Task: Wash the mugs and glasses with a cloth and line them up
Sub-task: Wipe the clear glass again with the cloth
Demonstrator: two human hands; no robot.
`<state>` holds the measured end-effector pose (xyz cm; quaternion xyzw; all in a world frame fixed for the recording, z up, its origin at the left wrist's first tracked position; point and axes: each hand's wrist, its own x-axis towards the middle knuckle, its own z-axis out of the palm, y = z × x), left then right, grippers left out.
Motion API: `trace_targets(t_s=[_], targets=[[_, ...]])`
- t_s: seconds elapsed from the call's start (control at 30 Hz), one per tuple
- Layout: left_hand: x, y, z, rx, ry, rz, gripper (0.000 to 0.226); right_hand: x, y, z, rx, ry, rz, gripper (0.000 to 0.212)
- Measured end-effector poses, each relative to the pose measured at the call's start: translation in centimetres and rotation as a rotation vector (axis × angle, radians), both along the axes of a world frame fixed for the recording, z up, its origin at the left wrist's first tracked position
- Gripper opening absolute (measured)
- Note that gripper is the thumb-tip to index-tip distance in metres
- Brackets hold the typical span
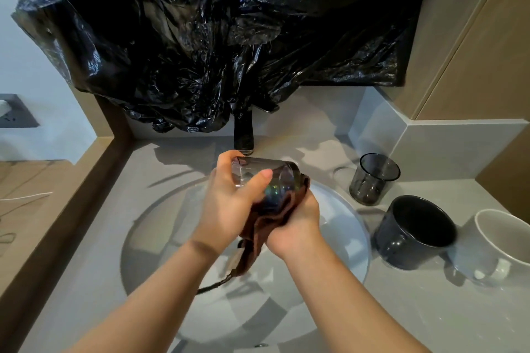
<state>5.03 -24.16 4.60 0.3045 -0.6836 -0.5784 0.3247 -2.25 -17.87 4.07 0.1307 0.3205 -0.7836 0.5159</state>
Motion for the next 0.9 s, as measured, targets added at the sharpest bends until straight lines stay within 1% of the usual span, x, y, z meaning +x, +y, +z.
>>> trace_targets(t_s=[0.07,0.1,0.13,0.2,0.3,0.37,0.43,0.5,0.57,0.63,0.67,0.7,0.73,0.77,0.8,0.83,0.9], targets=[[-0.2,0.3,-0.7,-0.234,-0.174,0.137,0.056,0.3,-0.6,-0.1,0.086,-0.036,-0.048,0.033],[-0.3,0.4,-0.8,-0.313,-0.275,0.183,0.059,0.5,-0.9,-0.1,0.121,-0.038,-0.050,0.032],[-0.3,0.4,-0.9,-0.366,-0.360,0.200,0.062,0.6,-1.1,-0.1,0.154,-0.035,-0.040,0.032],[-0.2,0.5,-0.8,-0.459,-0.468,0.189,0.068,0.9,-1.1,0.1,0.226,-0.010,-0.034,0.032],[0.3,0.2,-1.2,-0.624,-0.517,0.117,0.068,0.7,-0.8,-0.2,0.266,0.038,-0.058,0.033],[0.9,0.1,-1.4,-0.714,-0.477,0.053,0.067,0.3,-0.5,-0.7,0.282,0.074,-0.049,0.036],[1.4,0.1,-1.5,-0.798,-0.398,-0.013,0.070,0.0,-0.1,-1.1,0.300,0.098,0.025,0.044],[1.8,-0.1,-1.8,-0.819,-0.348,-0.026,0.069,0.1,0.2,-1.1,0.331,0.140,0.077,0.045],[1.9,-0.2,-1.9,-0.802,-0.396,0.030,0.068,0.2,0.4,-1.4,0.338,0.212,0.079,0.039],[1.9,-0.8,-1.8,-0.789,-0.493,0.078,0.069,0.4,1.0,-1.3,0.367,0.356,0.049,0.025],[1.9,-1.1,-1.7,-0.814,-0.550,0.089,0.068,0.4,1.6,-1.0,0.370,0.437,0.043,0.020],[2.1,-1.4,-1.7,-0.846,-0.625,0.090,0.068,0.4,2.3,-0.8,0.355,0.514,0.053,0.018],[2.2,-1.7,-1.5,-0.823,-0.710,0.069,0.068,0.4,3.1,-0.3,0.329,0.572,0.069,0.018],[2.4,-1.8,-1.6,-0.751,-0.759,0.037,0.069,0.5,3.9,0.3,0.302,0.610,0.075,0.019],[2.6,-1.8,-1.9,-0.665,-0.771,-0.006,0.070,0.6,4.6,0.7,0.281,0.637,0.064,0.020],[2.6,-1.6,-2.1,-0.596,-0.734,-0.044,0.073,0.6,5.3,0.9,0.266,0.662,0.044,0.021],[2.6,-0.5,-2.3,-0.536,-0.624,-0.091,0.081,1.1,6.8,0.8,0.286,0.690,-0.006,0.024]])
